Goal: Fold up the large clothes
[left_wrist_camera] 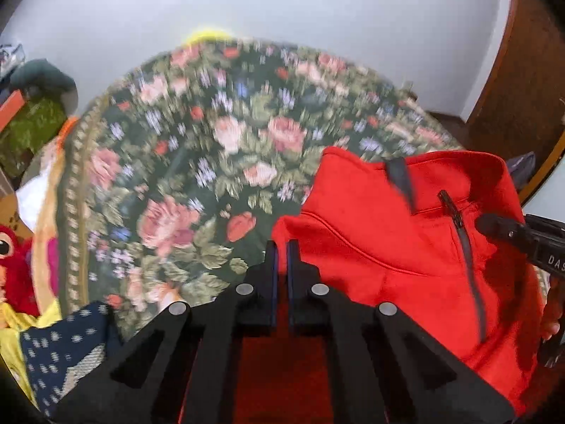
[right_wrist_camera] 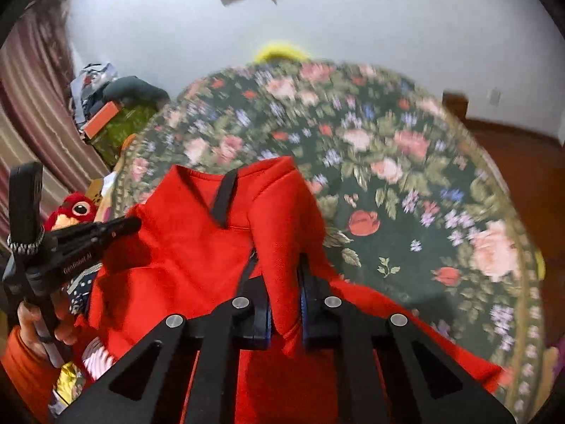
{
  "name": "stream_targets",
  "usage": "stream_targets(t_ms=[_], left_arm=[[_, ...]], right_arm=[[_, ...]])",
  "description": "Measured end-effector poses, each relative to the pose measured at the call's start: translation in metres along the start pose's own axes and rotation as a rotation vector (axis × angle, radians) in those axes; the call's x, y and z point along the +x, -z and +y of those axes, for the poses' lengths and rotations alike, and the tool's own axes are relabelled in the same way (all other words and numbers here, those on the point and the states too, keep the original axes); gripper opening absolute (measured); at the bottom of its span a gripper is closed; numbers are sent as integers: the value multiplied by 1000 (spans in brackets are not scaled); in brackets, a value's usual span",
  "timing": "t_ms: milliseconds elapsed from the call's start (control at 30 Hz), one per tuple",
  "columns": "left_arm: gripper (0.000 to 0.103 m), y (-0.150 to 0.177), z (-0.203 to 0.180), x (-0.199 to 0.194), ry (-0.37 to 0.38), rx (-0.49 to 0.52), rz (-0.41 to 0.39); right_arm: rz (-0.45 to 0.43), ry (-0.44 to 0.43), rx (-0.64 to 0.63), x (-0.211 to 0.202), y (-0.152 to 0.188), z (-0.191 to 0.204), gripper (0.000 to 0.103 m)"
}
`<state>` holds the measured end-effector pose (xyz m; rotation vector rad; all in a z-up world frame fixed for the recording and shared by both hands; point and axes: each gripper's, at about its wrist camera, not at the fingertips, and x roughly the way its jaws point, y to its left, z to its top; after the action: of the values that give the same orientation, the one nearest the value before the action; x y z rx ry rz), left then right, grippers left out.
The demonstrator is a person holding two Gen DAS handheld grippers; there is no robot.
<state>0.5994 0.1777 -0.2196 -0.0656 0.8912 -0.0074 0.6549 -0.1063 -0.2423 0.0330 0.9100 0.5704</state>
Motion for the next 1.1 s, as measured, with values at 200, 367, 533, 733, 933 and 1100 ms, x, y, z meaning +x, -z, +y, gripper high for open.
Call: stream_targets(t_ms=[200,367,533,733,933,1100], left_arm=[[3,12,-11,-87,28,57,-101],[3,41,-20,-160,60,113,-169],[3,88,-27,-197,81,153,-149],[3,154,-28,-179,106,145,-24],[3,216,-26,-134,11,178,143],[3,258,-17,-119,-27,203,213]], right_arm=[[-104,-59,-50,-94,14,32,8],[-121,-93,-111,-158,51,61,8],[-125,-72,-166,-198,106,80,8],[-71,1,-218,-209,168,92,8],[63,97,-277,-193,218,91,9],[161,111,-260,-186,241,76,9]])
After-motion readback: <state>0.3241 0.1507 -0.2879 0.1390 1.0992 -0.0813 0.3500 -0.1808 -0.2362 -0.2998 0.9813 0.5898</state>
